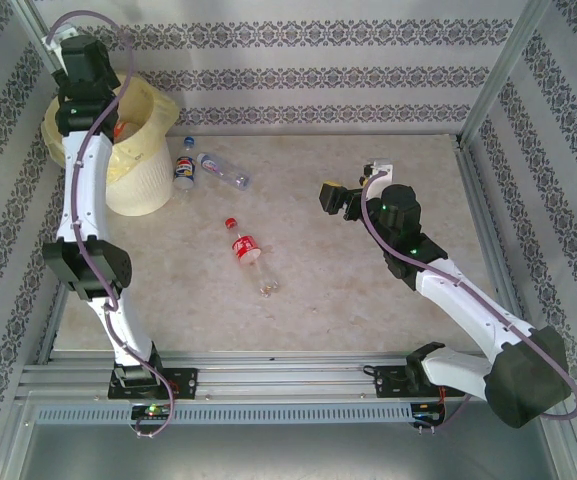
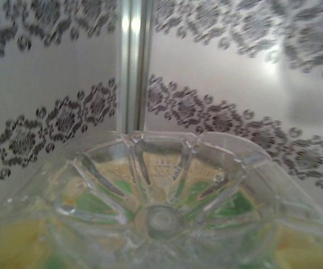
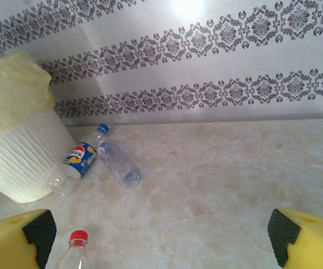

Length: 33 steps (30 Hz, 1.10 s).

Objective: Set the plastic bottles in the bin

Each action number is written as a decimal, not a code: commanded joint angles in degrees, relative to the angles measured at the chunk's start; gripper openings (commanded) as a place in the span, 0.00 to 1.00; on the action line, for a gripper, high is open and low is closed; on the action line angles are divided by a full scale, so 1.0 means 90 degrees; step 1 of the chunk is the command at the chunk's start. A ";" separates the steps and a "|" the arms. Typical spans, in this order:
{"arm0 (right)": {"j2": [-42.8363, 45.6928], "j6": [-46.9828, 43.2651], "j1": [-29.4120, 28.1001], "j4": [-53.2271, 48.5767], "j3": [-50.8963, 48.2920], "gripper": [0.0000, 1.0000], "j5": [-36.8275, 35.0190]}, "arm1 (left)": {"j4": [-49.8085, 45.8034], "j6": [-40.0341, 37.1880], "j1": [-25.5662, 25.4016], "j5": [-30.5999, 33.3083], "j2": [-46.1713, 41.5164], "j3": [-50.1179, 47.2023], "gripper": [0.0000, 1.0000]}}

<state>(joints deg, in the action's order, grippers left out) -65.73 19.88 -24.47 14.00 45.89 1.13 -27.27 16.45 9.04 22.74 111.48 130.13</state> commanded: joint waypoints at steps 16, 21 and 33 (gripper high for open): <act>-0.0245 0.0076 0.0042 -0.0291 0.0348 0.98 0.0526 | -0.0163 0.5567 0.0316 0.0205 0.1673 0.0974 0.88; -0.0245 0.0078 0.0023 -0.0348 0.0332 0.98 0.0540 | -0.0536 0.5398 0.0400 -0.0190 0.1783 0.1619 0.97; -0.0094 0.0289 0.0014 -0.0188 0.0156 0.98 0.0210 | -0.0608 0.4025 0.0157 -0.0741 0.0874 0.0951 1.00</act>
<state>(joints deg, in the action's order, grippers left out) -67.88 21.26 -24.49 11.35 47.40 4.82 -31.51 57.87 11.68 17.21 123.26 139.81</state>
